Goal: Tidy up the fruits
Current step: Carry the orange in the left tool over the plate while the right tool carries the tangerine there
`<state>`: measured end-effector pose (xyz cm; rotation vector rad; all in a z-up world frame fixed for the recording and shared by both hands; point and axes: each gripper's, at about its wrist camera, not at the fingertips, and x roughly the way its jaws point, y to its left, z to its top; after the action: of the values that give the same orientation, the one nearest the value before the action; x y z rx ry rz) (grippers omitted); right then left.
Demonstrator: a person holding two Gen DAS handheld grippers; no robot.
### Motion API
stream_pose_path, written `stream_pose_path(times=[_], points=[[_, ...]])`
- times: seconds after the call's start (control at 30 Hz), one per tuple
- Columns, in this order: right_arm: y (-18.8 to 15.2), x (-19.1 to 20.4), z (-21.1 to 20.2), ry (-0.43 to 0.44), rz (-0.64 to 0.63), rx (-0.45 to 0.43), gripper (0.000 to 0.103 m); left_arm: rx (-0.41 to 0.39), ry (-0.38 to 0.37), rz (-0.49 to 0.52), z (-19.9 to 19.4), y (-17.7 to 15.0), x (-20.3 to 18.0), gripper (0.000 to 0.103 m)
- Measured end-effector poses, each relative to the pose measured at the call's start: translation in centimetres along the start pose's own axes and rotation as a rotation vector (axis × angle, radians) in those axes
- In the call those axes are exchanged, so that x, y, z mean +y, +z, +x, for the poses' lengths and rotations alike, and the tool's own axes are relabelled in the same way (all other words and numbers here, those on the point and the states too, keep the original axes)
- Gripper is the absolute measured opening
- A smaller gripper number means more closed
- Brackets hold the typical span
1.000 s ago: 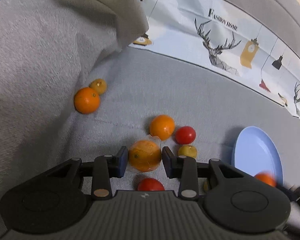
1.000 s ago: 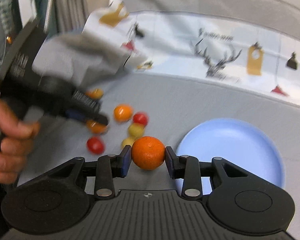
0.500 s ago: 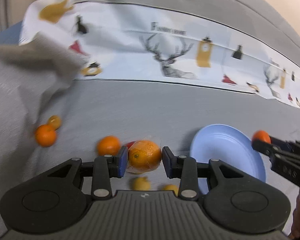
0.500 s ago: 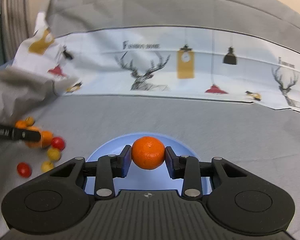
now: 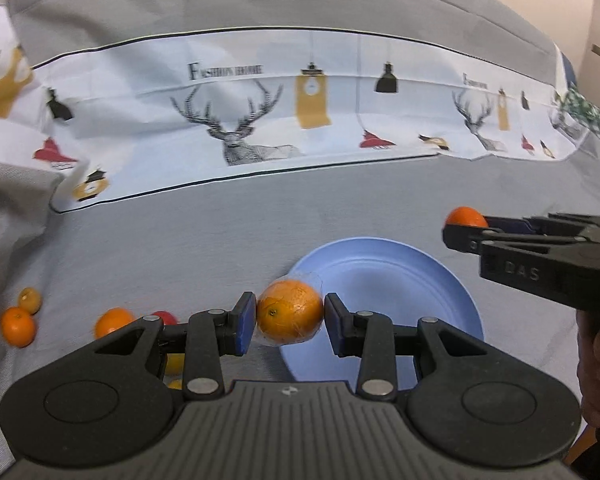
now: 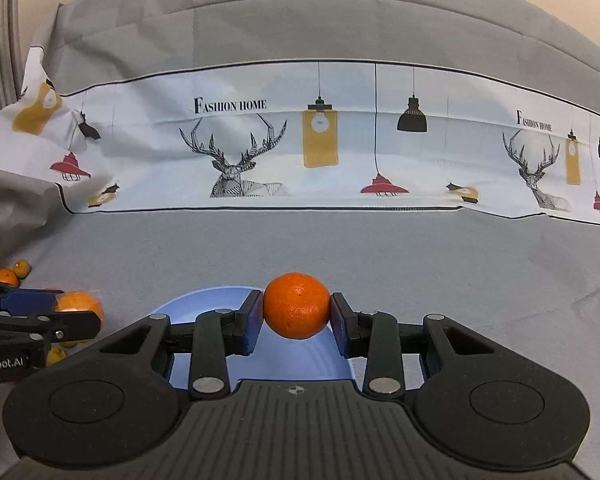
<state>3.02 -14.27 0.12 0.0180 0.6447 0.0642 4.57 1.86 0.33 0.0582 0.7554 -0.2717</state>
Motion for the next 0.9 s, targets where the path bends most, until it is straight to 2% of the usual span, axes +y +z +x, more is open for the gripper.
stream_pose_path(times=[0.67, 0.9], points=[[0.0, 0.3, 0.9, 0.008, -0.016, 0.059, 0.037, 0.067, -0.081, 0.091, 1.2, -1.0, -1.9, 0.041], [-0.3, 0.2, 1.2, -0.004, -0.018, 0.082, 0.038, 0.087, -0.083, 0.092, 1.6, -1.2, -2.0, 0.041]])
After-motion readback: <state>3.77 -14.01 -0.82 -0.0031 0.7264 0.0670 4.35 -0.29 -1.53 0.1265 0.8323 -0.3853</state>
